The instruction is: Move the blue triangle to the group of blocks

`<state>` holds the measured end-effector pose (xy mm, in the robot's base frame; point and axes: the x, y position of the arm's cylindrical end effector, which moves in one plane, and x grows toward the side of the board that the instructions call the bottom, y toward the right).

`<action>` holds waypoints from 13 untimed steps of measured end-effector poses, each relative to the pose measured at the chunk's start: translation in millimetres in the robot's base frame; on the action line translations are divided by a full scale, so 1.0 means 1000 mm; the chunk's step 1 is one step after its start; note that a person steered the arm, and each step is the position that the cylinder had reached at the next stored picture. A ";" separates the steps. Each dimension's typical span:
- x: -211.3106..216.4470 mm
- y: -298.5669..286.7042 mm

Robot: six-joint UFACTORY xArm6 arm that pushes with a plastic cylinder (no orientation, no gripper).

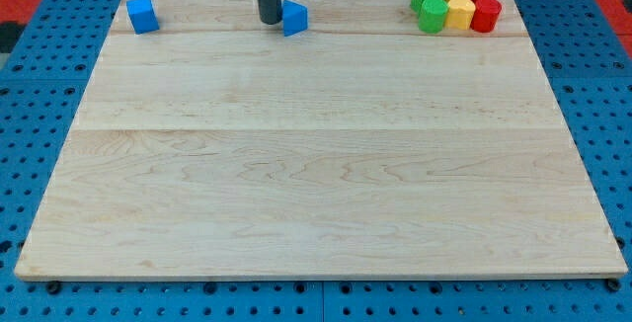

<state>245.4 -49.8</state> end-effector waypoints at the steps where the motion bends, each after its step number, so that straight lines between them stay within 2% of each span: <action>1: 0.000 0.038; 3: 0.000 0.096; 6: 0.026 0.127; 13: -0.018 0.130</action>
<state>227.7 80.6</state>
